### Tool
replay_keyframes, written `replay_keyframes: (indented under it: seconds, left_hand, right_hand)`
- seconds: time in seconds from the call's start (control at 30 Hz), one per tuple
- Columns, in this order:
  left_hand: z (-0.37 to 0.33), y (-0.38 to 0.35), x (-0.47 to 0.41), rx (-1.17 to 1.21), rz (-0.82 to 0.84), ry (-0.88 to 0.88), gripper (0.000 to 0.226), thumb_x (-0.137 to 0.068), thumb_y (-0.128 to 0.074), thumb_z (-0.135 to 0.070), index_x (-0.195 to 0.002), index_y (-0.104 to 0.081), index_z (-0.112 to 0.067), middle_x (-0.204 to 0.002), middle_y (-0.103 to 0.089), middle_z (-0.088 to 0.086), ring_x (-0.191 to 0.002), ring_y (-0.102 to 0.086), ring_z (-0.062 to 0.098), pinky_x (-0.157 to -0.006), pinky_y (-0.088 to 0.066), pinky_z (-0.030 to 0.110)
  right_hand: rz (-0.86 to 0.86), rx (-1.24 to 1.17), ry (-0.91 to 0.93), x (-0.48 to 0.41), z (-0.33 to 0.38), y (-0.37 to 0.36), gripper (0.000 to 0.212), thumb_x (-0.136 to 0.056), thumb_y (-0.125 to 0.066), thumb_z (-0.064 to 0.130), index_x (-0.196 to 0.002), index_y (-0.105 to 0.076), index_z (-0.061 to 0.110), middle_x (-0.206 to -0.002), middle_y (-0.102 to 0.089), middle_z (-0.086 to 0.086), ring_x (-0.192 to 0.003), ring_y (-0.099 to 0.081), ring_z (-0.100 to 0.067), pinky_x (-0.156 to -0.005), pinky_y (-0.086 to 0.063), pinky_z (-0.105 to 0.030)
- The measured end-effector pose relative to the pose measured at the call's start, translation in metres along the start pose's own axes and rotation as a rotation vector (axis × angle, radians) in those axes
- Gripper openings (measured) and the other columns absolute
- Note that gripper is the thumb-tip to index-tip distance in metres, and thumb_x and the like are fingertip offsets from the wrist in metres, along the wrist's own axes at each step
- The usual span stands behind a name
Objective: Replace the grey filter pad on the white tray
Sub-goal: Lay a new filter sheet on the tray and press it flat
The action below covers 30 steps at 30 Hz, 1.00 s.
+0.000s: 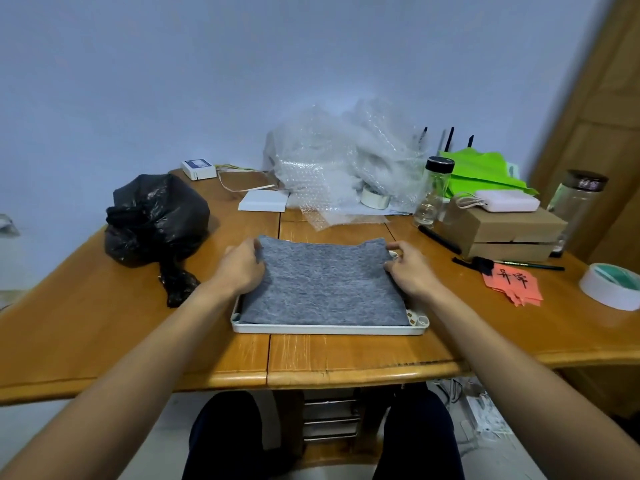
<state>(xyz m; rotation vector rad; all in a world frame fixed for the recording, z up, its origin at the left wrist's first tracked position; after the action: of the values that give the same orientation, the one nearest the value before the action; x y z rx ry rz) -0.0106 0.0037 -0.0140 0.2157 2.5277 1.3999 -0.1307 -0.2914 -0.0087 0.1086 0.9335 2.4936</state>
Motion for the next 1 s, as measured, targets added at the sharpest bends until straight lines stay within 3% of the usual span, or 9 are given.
replay_keyframes:
  seconds: [0.1,0.17,0.33,0.47,0.57,0.7,0.87,1.0]
  left_hand:
    - [0.007,0.003,-0.011,-0.009,-0.063,0.023,0.033,-0.099,-0.053,-0.024,-0.131,-0.054,-0.016,-0.124,-0.062,0.015,-0.117,-0.056,0.033,-0.098,-0.049,0.042]
    - [0.01,0.008,-0.021,0.005,-0.122,0.035,0.029,-0.099,-0.053,-0.024,-0.126,-0.059,-0.015,-0.12,-0.065,0.014,-0.11,-0.061,0.032,-0.094,-0.053,0.043]
    - [0.017,0.015,-0.041,0.054,-0.129,0.091,0.023,-0.096,-0.06,-0.021,-0.117,-0.066,-0.013,-0.114,-0.069,0.012,-0.106,-0.063,0.03,-0.091,-0.052,0.04]
    - [0.027,0.012,-0.052,0.028,-0.072,0.113,0.02,-0.093,-0.065,-0.024,-0.112,-0.066,-0.018,-0.107,-0.067,0.007,-0.103,-0.063,0.027,-0.089,-0.054,0.039]
    - [0.027,0.009,-0.06,-0.09,0.017,0.087,0.015,-0.09,-0.069,-0.021,-0.104,-0.069,-0.016,-0.099,-0.064,0.001,-0.093,-0.062,0.022,-0.078,-0.054,0.034]
    - [0.024,0.007,-0.068,-0.239,0.102,0.058,0.023,-0.086,-0.072,-0.027,-0.106,-0.069,-0.015,-0.105,-0.069,0.006,-0.094,-0.065,0.025,-0.08,-0.058,0.038]
    - [0.017,0.006,-0.071,-0.353,0.013,0.028,0.042,-0.094,-0.061,-0.036,-0.125,-0.052,-0.009,-0.119,-0.063,0.016,-0.11,-0.06,0.038,-0.079,-0.047,0.04]
    - [0.01,0.007,-0.067,-0.574,-0.061,-0.07,0.04,-0.093,-0.062,-0.041,-0.121,-0.06,-0.012,-0.116,-0.064,0.013,-0.104,-0.062,0.033,-0.074,-0.047,0.038]
  right_hand:
    - [0.02,0.052,0.008,-0.024,0.005,-0.012,0.038,-0.096,-0.061,0.011,-0.133,-0.06,0.016,-0.126,-0.067,-0.008,-0.119,-0.061,-0.026,-0.099,-0.05,-0.042]
    - [0.034,0.104,0.02,-0.043,0.007,-0.02,0.036,-0.095,-0.061,0.013,-0.131,-0.062,0.014,-0.131,-0.064,-0.008,-0.124,-0.058,-0.029,-0.104,-0.048,-0.043]
    - [0.074,0.207,-0.004,-0.059,0.024,-0.023,0.022,-0.095,-0.06,0.01,-0.113,-0.07,0.002,-0.114,-0.07,-0.013,-0.104,-0.064,-0.027,-0.094,-0.053,-0.041]
    - [0.14,0.337,0.026,-0.069,0.027,-0.018,0.024,-0.092,-0.058,0.006,-0.106,-0.073,-0.007,-0.107,-0.075,-0.022,-0.094,-0.071,-0.032,-0.088,-0.057,-0.047]
    - [0.217,0.442,0.032,-0.076,0.024,-0.015,0.021,-0.089,-0.061,0.008,-0.102,-0.077,0.0,-0.104,-0.077,-0.017,-0.094,-0.072,-0.028,-0.087,-0.058,-0.046]
    - [0.265,0.457,0.034,-0.082,0.018,-0.018,0.017,-0.089,-0.064,0.009,-0.094,-0.08,0.005,-0.097,-0.079,-0.01,-0.087,-0.073,-0.021,-0.084,-0.06,-0.041]
    - [0.219,0.487,0.07,-0.085,0.021,-0.024,0.016,-0.087,-0.066,0.017,-0.094,-0.076,0.006,-0.093,-0.077,-0.012,-0.087,-0.071,-0.025,-0.081,-0.058,-0.039]
    - [0.174,0.631,0.143,-0.086,0.022,-0.031,0.023,-0.086,-0.06,0.026,-0.101,-0.072,0.013,-0.107,-0.074,-0.011,-0.099,-0.066,-0.032,-0.087,-0.055,-0.043]
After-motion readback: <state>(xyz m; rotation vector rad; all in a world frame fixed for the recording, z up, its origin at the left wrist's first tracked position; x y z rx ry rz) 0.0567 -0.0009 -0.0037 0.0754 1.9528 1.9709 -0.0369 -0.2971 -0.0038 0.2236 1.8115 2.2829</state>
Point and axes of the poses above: each hand's wrist, its own x-axis away from the middle knuckle, its own y-axis out of the back of the hand, z = x × y, the point moved 3 cm from there along -x, towards the middle knuckle
